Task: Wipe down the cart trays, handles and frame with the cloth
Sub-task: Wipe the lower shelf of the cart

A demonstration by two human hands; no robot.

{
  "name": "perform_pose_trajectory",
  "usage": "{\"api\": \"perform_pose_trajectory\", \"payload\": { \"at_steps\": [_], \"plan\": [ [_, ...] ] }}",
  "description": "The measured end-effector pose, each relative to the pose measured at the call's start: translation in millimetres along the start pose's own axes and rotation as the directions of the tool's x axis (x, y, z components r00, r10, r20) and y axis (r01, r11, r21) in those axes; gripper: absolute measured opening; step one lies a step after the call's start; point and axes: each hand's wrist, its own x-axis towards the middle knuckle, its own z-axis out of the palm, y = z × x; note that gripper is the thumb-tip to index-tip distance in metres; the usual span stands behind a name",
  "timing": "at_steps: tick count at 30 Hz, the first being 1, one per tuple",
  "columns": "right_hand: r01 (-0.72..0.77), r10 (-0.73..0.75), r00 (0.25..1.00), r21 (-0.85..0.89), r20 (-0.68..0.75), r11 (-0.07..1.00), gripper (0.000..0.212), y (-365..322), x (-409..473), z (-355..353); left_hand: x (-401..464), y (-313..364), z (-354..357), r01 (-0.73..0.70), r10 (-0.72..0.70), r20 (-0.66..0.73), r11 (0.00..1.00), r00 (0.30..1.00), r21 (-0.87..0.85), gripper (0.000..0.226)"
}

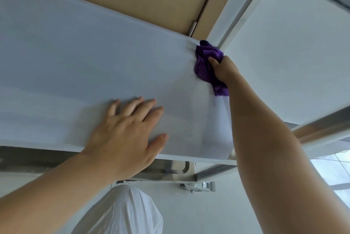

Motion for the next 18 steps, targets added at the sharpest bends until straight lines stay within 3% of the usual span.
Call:
{"api": "perform_pose_trajectory", "payload": {
  "at_steps": [8, 18],
  "plan": [
    [0.101, -0.117, 0.992, 0.283, 0.040, 0.954, 0.053, 2.3, 8.0, -7.9, 0.2, 0.4, 0.4, 0.031, -0.031, 0.013, 0.999, 0.999, -0.019, 0.057],
    [0.003, -0.022, 0.997, 0.239, 0.077, 0.971, 0.039, 15.5, -21.4, -11.4, 2.9, 1.5, 3.4, 0.012, -0.012, -0.016, 1.000, 1.000, 0.022, 0.059]
  ]
}}
